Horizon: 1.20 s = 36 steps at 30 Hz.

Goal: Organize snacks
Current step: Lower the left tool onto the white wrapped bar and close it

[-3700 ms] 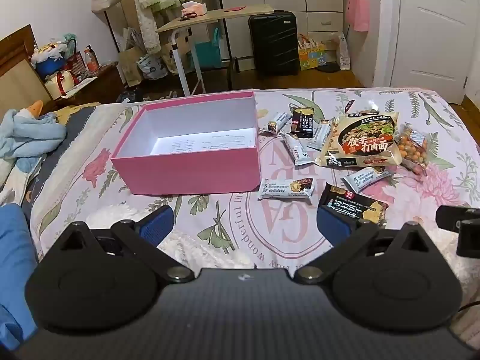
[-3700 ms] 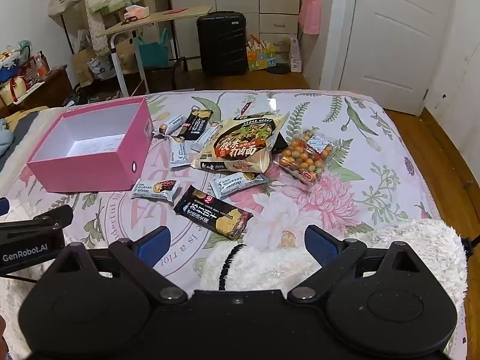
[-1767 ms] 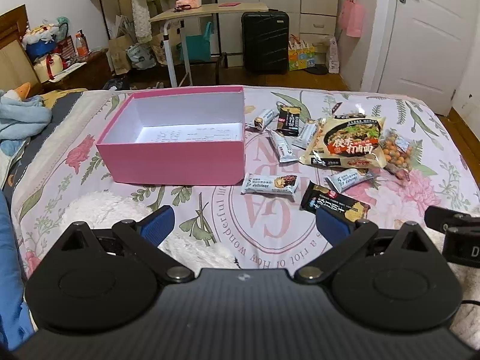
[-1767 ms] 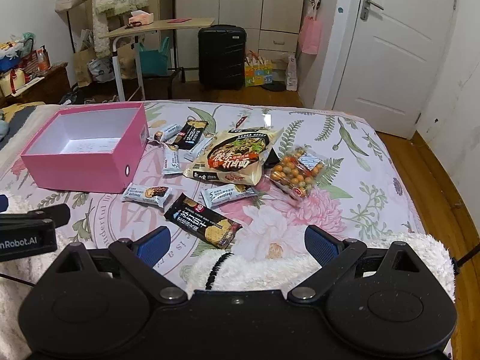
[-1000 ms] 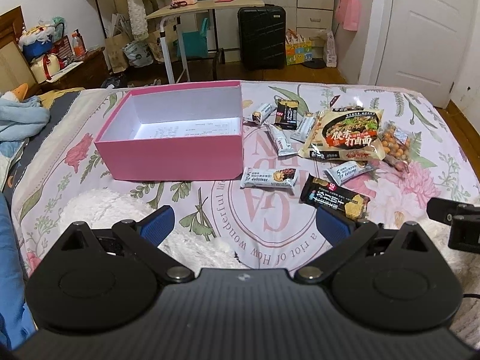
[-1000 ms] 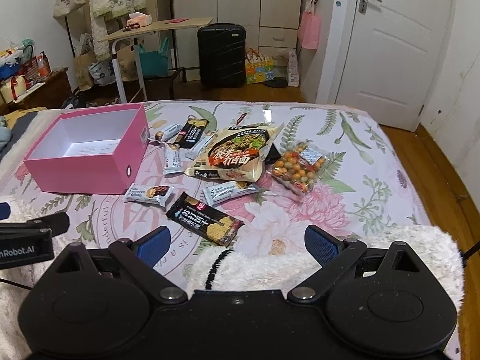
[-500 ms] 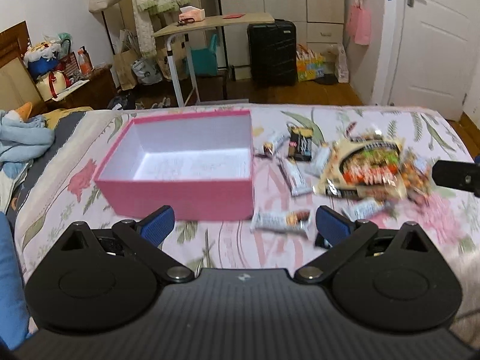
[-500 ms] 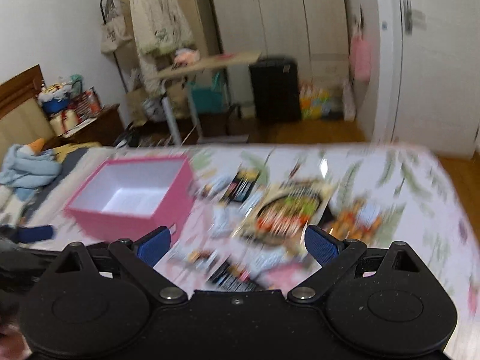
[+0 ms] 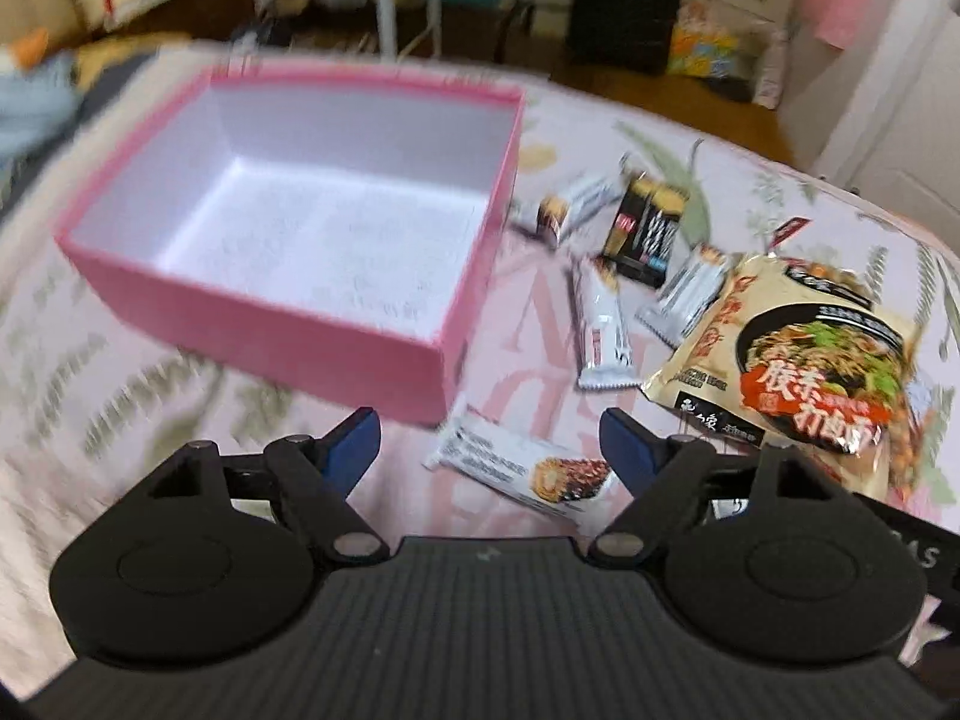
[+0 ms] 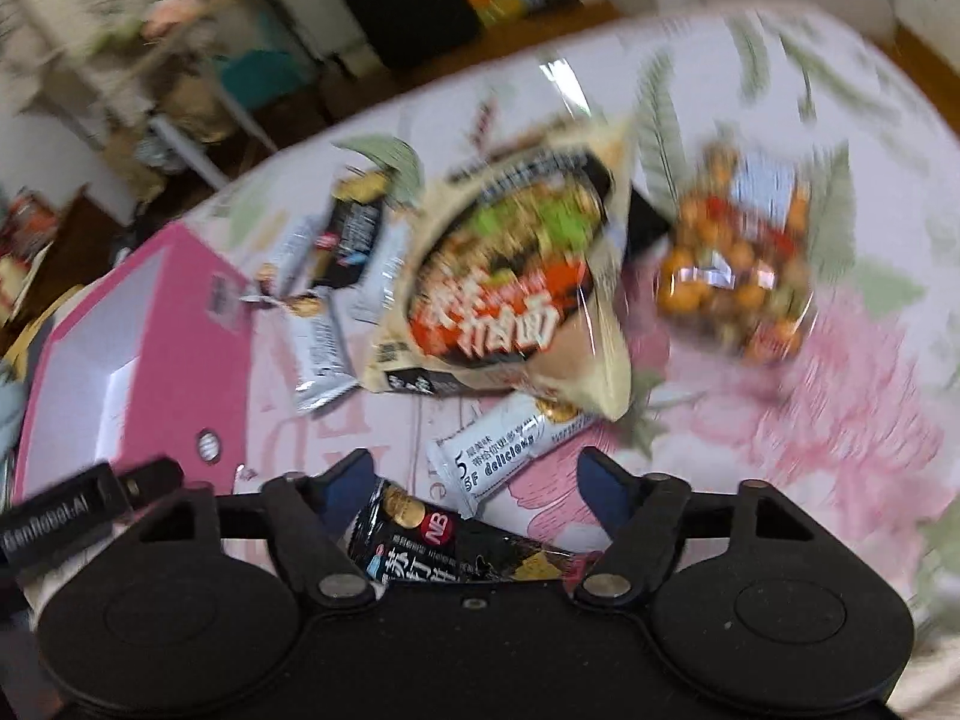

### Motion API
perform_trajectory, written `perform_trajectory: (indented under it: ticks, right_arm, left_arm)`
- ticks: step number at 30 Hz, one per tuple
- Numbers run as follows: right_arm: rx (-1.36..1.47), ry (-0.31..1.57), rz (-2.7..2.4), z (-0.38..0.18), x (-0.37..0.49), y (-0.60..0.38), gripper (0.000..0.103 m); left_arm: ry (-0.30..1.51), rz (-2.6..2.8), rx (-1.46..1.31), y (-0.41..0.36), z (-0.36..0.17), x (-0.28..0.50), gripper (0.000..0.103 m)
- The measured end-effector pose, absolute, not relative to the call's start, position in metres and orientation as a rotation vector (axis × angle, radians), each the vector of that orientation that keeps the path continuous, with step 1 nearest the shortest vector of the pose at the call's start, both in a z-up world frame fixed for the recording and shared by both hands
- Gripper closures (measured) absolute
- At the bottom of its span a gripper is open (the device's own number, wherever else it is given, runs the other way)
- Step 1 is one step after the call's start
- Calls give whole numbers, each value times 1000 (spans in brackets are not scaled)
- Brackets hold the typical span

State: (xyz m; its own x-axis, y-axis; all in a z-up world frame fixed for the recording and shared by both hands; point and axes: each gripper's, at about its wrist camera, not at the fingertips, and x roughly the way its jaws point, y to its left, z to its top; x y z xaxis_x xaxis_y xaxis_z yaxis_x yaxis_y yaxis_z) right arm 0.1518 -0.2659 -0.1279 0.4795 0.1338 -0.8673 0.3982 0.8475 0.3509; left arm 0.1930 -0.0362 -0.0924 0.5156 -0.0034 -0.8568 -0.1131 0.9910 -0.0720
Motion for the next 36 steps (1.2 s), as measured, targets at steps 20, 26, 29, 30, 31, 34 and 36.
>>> perform_trajectory:
  ticks: [20, 26, 29, 30, 31, 34, 36]
  right_arm:
    - [589, 954, -276, -175, 154, -265, 60]
    - [435, 1109, -158, -165, 149, -268, 65]
    - [433, 1165, -112, -165, 148, -280, 65]
    - [446, 1184, -103, -166, 149, -285, 65]
    - [460, 1192, -104, -166, 150, -288, 65]
    - [496, 1188, -118, -168, 151, -296, 63]
    - [490, 1163, -125, -167, 150, -291, 58]
  left_arm:
    - [1152, 228, -361, -23, -175, 210, 21]
    - [1152, 152, -346, -19, -172, 201, 44]
    - [1138, 98, -323, -19, -168, 198, 58]
    - [1134, 86, -315, -19, -167, 197, 59]
    - [1128, 79, -307, -20, -167, 197, 61]
    - [1122, 90, -271, -26, -168, 198, 57]
    - [1123, 101, -278, -26, -173, 199, 51]
